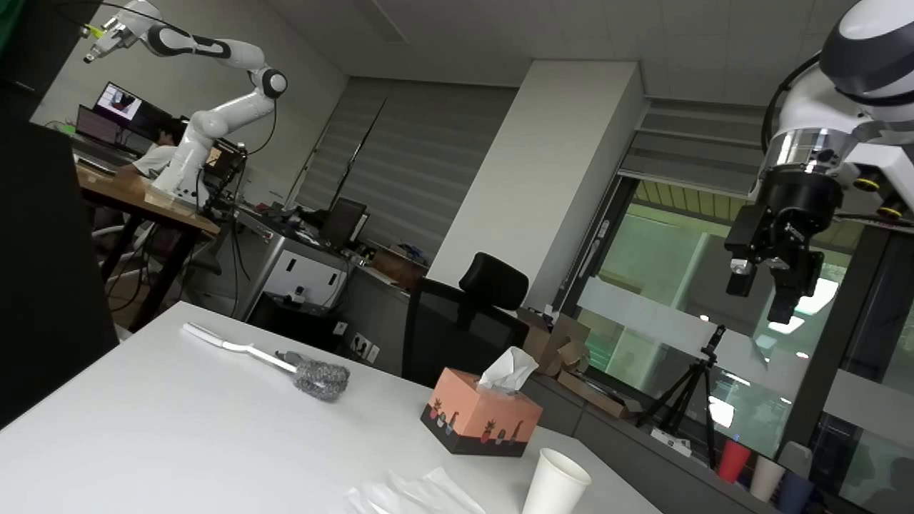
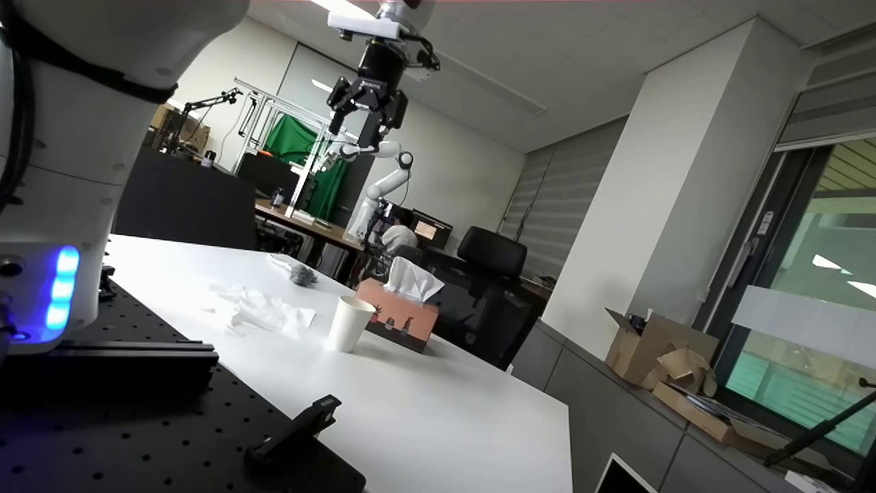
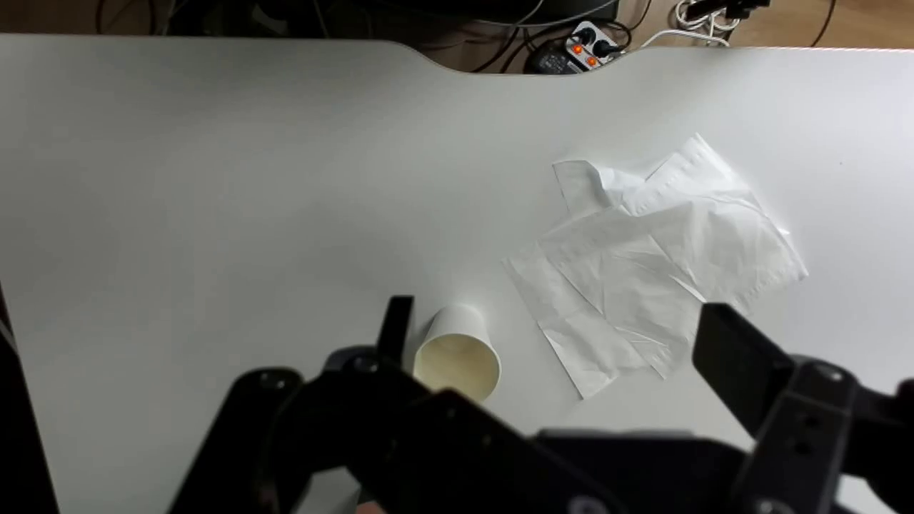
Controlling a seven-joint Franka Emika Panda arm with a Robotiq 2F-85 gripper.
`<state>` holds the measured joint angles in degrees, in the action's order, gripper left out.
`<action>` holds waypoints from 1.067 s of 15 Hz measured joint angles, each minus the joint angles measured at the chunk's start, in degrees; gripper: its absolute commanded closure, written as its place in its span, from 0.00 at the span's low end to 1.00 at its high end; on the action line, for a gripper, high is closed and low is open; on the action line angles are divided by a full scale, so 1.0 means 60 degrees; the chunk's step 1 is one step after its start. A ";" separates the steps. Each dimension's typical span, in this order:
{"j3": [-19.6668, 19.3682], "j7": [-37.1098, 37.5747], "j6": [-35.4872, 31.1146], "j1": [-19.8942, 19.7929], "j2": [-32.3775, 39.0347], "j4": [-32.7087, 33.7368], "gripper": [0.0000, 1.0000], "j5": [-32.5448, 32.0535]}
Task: Remove one square of tissue from the box
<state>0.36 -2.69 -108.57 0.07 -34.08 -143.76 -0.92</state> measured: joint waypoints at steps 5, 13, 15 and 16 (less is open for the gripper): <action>-0.0037 -0.0020 -0.0138 -0.0004 0.0063 0.0001 0.00 -0.0005; -0.0497 -0.0083 -0.3823 -0.0621 0.2905 0.0833 0.00 -0.0411; -0.0551 0.0253 -0.4690 -0.0826 0.4109 0.1585 0.00 -0.0419; -0.0567 0.0520 -0.5006 -0.0904 0.4701 0.2026 0.00 -0.0419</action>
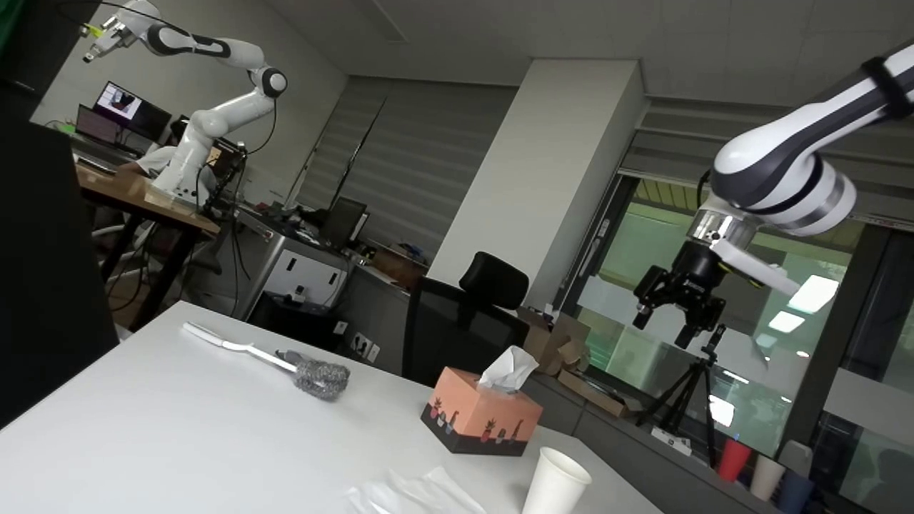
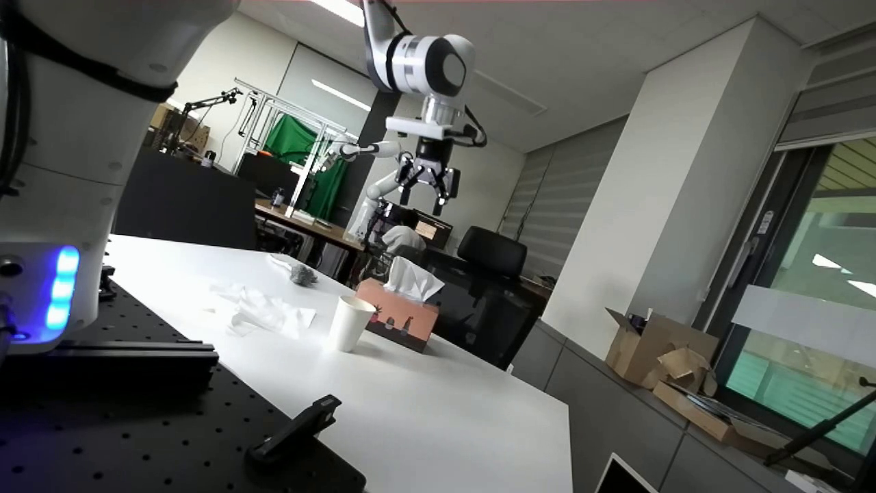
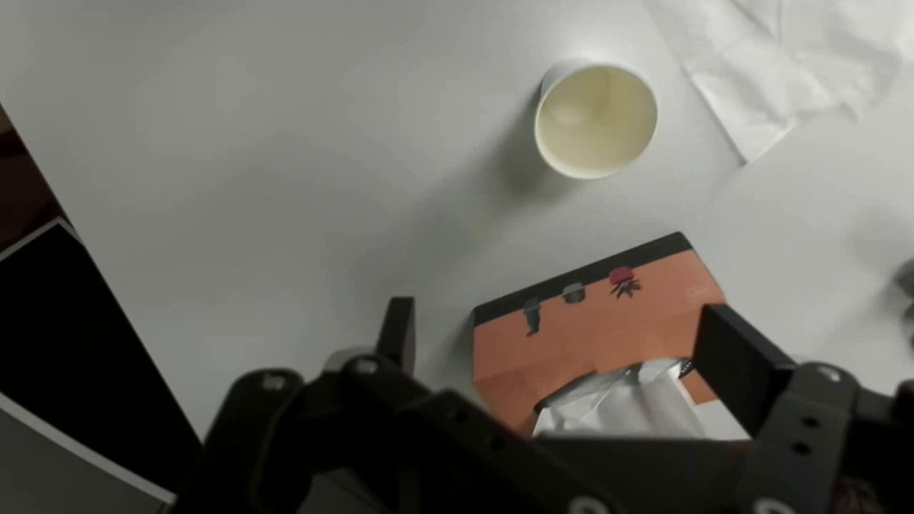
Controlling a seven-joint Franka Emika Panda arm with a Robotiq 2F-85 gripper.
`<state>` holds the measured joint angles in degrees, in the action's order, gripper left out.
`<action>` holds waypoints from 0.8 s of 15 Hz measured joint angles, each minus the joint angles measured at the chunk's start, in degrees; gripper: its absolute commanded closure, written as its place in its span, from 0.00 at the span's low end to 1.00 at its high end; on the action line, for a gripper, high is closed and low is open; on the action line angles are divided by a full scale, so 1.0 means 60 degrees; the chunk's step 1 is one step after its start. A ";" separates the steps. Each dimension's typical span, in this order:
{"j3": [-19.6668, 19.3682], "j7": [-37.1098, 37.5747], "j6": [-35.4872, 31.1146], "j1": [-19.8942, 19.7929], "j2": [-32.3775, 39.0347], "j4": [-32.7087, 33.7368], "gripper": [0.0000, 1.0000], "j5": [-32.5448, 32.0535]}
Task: Remove one square of tissue from the box
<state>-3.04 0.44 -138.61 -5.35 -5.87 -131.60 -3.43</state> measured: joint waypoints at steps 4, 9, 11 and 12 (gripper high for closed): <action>-0.0263 0.1287 -0.0402 -0.0136 0.2208 0.2151 0.00 0.0112; -0.0455 0.3017 -0.0070 -0.0008 0.4490 0.4762 0.00 0.0807; -0.0454 0.3440 0.0211 0.0153 0.5108 0.5458 0.00 0.0952; -0.0454 0.3532 0.0232 0.0197 0.5257 0.5617 0.00 0.0958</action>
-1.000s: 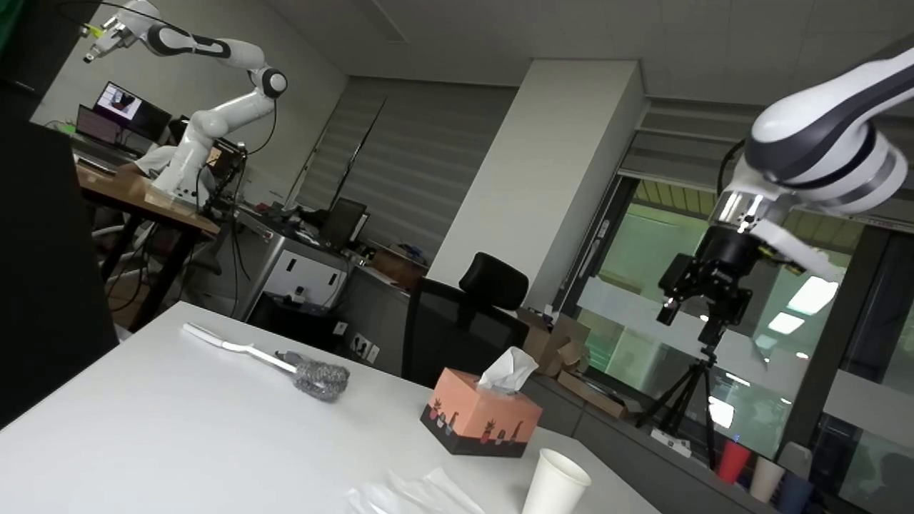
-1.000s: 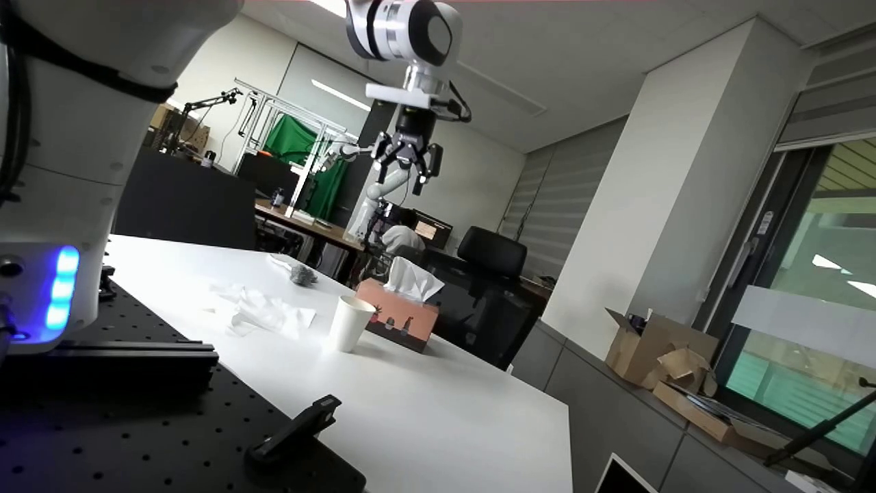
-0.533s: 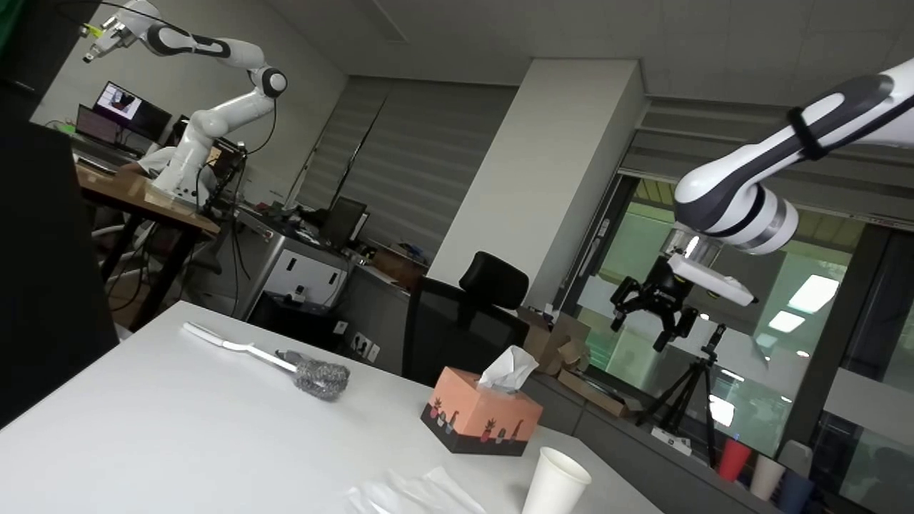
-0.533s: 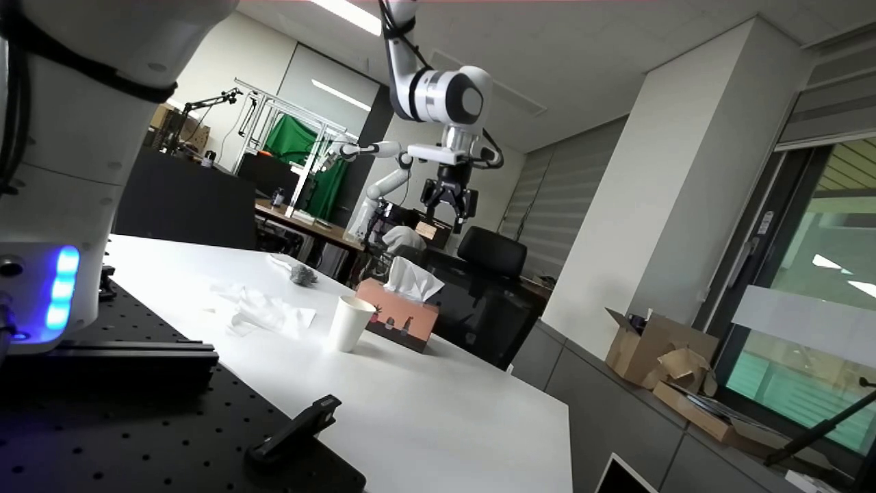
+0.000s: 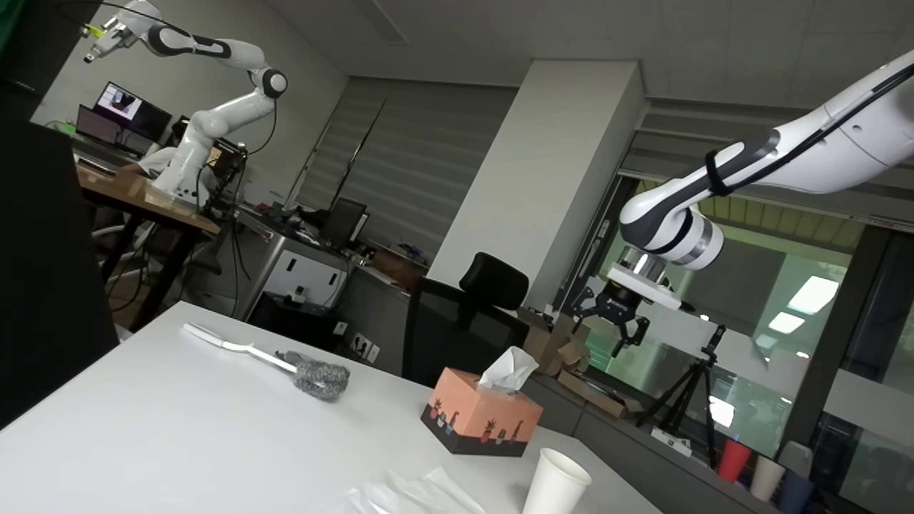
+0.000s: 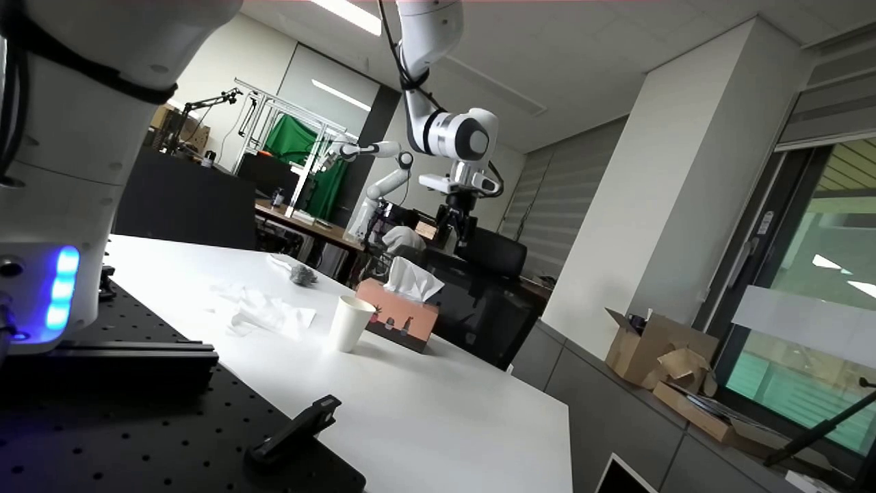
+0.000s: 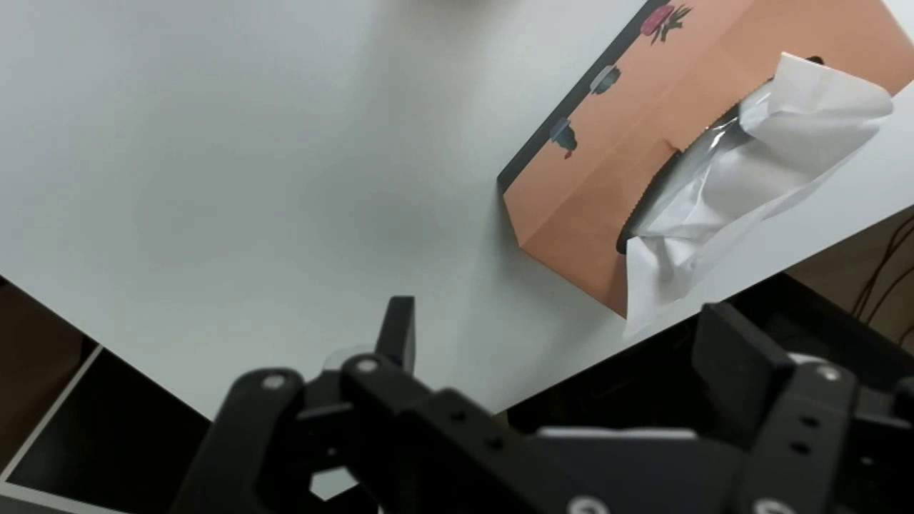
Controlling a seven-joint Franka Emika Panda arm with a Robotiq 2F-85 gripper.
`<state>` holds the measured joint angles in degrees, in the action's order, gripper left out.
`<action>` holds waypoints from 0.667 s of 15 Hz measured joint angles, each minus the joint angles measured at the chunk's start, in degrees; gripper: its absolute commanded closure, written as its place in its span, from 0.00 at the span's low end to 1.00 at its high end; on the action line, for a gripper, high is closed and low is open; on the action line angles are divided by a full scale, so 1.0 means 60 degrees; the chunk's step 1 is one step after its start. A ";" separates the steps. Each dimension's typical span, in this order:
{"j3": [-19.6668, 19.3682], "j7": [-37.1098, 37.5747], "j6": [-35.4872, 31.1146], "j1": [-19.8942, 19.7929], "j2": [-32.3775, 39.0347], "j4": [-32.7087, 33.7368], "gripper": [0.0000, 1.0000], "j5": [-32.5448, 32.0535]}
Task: Remove one square of tissue from the box
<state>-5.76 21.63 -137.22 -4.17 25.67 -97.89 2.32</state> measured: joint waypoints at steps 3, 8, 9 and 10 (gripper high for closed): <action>-0.0017 0.0074 0.0104 -0.0002 0.0062 0.0148 0.00 0.0003; -0.0034 0.0088 0.0131 -0.0005 0.0061 0.0178 0.00 0.0004; -0.0034 0.0061 0.0129 0.0000 0.0063 0.0170 0.00 0.0003; -0.0049 0.0085 0.0099 0.0011 0.0076 0.0167 0.00 0.0003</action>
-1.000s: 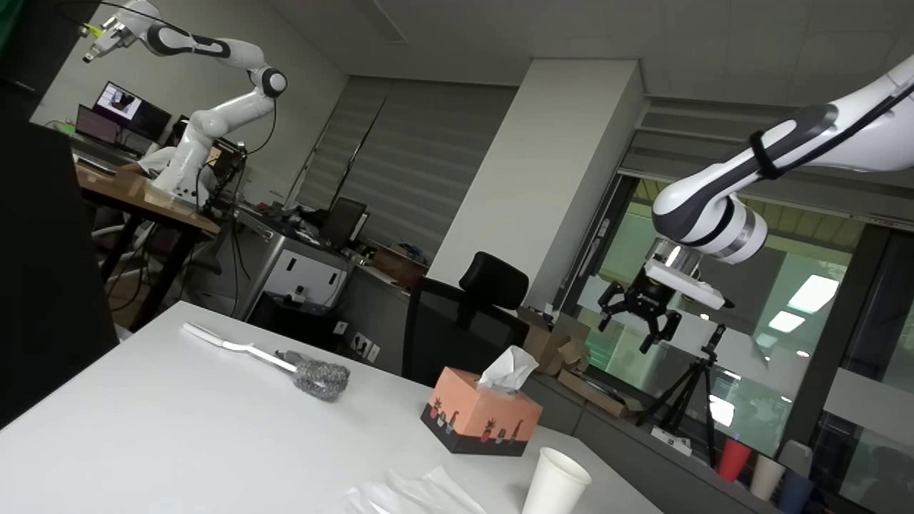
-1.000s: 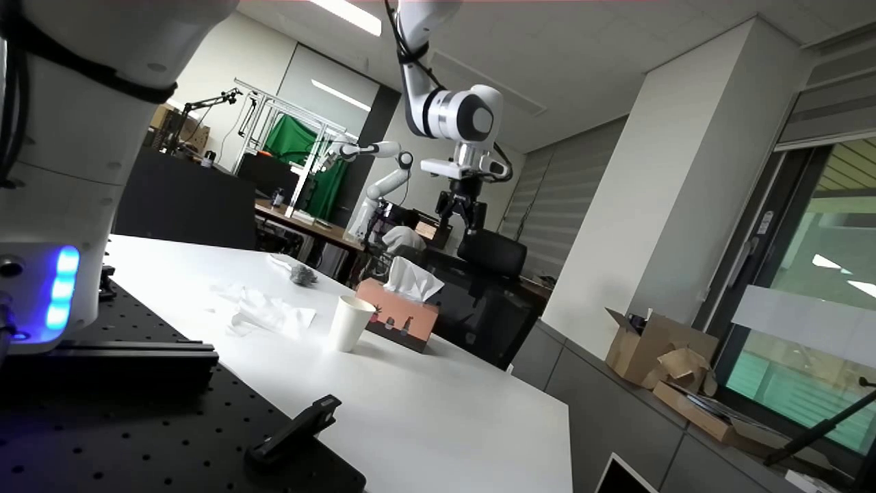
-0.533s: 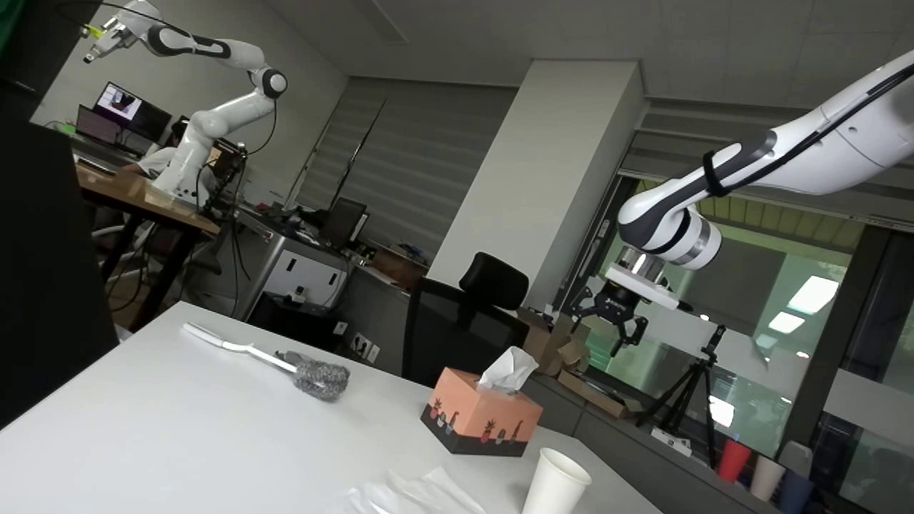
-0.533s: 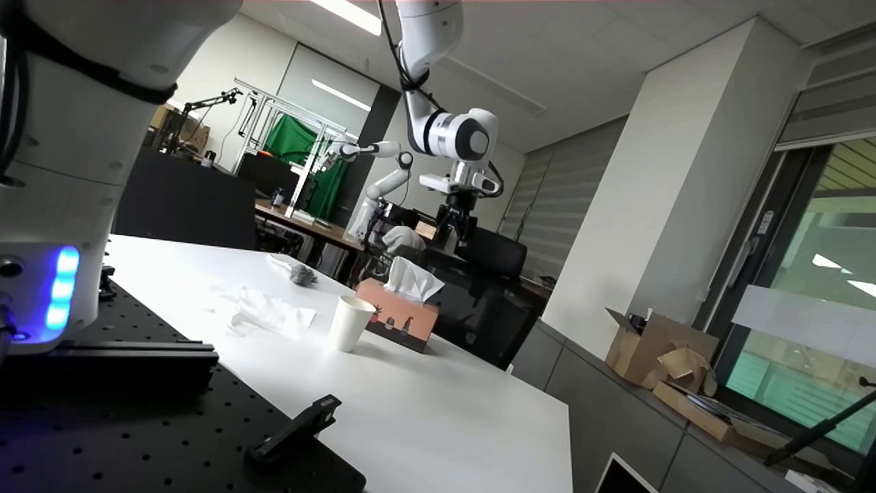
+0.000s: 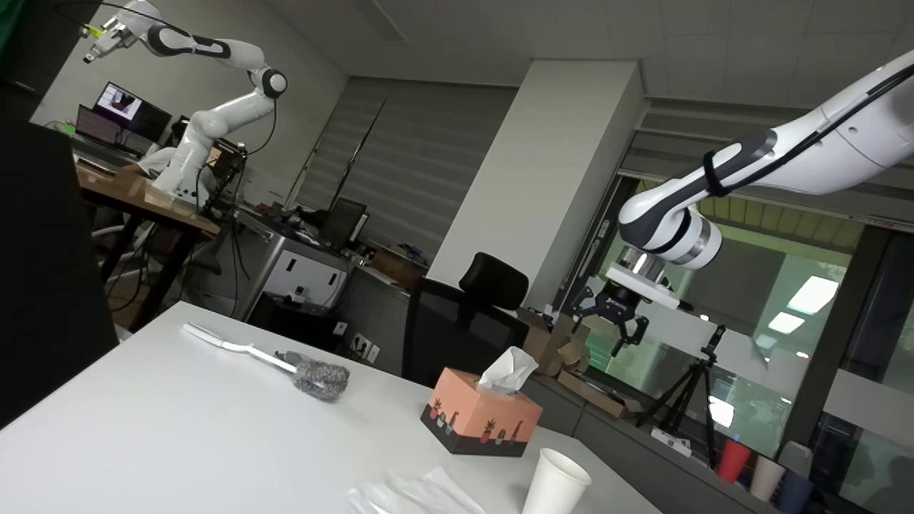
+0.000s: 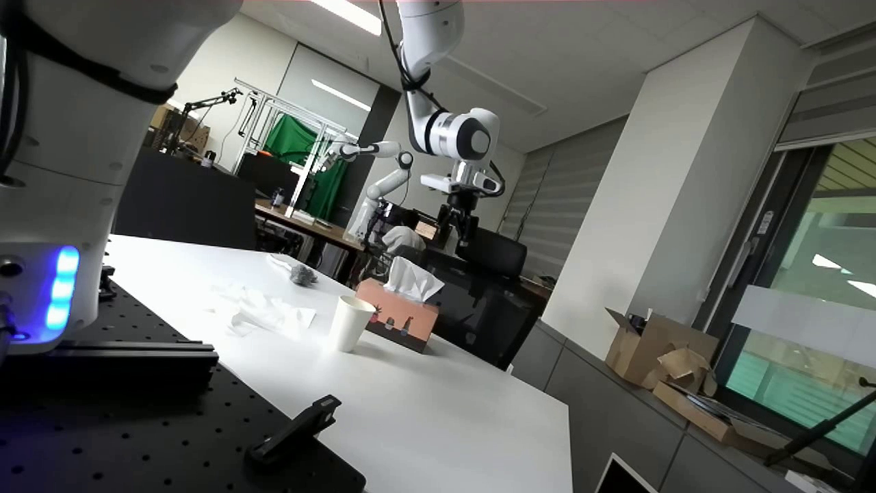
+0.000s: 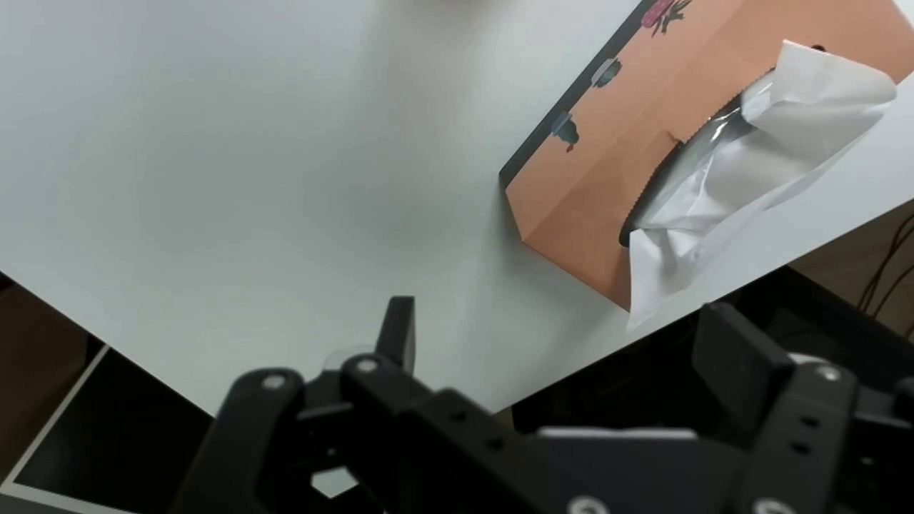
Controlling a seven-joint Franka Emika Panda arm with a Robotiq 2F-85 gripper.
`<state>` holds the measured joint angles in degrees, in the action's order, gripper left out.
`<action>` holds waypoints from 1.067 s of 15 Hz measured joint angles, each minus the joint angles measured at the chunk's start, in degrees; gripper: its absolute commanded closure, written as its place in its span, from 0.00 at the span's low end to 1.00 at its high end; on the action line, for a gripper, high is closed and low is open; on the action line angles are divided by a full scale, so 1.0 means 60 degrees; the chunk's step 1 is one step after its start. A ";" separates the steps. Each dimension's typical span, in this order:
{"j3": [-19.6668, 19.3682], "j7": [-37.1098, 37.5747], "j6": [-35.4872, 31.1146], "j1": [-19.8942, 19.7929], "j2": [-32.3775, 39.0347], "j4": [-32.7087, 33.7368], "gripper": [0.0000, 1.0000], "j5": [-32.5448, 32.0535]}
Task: Remove one square of tissue from the box
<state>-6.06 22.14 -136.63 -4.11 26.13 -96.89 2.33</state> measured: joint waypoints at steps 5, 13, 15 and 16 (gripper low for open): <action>-0.0105 0.1047 -0.0237 0.0133 0.0653 0.0641 0.00 0.0463; -0.0074 0.3685 0.0498 0.0732 0.3035 0.2997 0.25 0.1409; -0.0071 0.4030 0.0684 0.0814 0.3486 0.3521 0.40 0.1472; -0.0071 0.4182 0.0782 0.0839 0.3658 0.3750 0.47 0.1472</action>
<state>-6.49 47.24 -131.93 0.93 48.08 -74.39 11.17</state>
